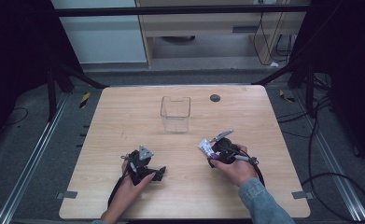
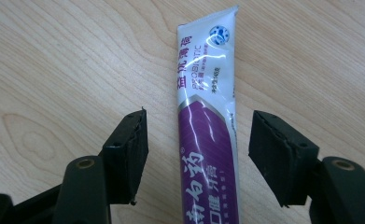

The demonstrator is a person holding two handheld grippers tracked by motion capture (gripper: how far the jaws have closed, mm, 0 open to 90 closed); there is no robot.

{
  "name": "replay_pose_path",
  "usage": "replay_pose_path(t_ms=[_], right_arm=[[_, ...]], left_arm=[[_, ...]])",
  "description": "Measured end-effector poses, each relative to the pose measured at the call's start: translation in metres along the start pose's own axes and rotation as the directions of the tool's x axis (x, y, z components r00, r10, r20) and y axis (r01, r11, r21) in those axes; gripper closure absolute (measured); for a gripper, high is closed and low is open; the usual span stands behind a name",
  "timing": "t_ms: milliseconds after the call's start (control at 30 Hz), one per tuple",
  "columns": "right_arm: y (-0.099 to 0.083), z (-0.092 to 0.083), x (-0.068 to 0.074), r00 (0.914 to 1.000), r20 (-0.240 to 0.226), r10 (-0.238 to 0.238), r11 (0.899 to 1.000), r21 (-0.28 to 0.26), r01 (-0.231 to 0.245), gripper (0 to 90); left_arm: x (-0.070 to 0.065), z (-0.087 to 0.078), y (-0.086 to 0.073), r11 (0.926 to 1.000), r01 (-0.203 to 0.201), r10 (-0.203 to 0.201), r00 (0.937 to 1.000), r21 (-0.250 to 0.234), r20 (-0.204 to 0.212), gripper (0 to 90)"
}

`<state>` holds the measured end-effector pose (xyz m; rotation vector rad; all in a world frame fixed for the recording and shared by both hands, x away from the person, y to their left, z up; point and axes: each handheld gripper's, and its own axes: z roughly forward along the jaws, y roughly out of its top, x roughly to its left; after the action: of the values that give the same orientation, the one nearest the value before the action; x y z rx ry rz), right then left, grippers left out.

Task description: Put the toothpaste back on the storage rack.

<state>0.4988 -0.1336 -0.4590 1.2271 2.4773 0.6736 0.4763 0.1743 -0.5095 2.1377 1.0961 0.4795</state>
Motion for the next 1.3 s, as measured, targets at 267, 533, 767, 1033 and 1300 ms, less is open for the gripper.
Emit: replay_pose_path(t_ms=[267, 533, 767, 1033, 1300], right_arm=[[0.006, 0.008, 0.0, 1.0, -0.006, 0.002, 1.0, 0.026, -0.002, 39.4], [0.011, 0.018, -0.002, 0.9998, -0.002, 0.019, 0.998, 0.059, -0.019, 41.7], [0.015, 0.023, -0.006, 0.9996, -0.001, 0.029, 0.996, 0.081, -0.029, 44.6], [0.016, 0.026, -0.006, 0.9997, -0.003, 0.025, 0.995, 0.095, -0.025, 48.8], [0.016, 0.028, -0.007, 0.9998, 0.002, 0.019, 0.995, 0.099, -0.019, 52.0]], left_arm=[[0.0, 0.0, 0.0, 1.0, -0.001, 0.001, 1.0, 0.0, 0.0, 0.0], [0.0, 0.0, 0.0, 1.0, -0.001, 0.001, 1.0, 0.0, 0.0, 0.0], [0.0, 0.0, 0.0, 1.0, -0.001, 0.001, 1.0, 0.0, 0.0, 0.0], [0.0, 0.0, 0.0, 1.0, -0.001, 0.001, 1.0, 0.0, 0.001, 0.0], [0.0, 0.0, 0.0, 1.0, -0.001, 0.001, 1.0, 0.0, 0.0, 0.0]])
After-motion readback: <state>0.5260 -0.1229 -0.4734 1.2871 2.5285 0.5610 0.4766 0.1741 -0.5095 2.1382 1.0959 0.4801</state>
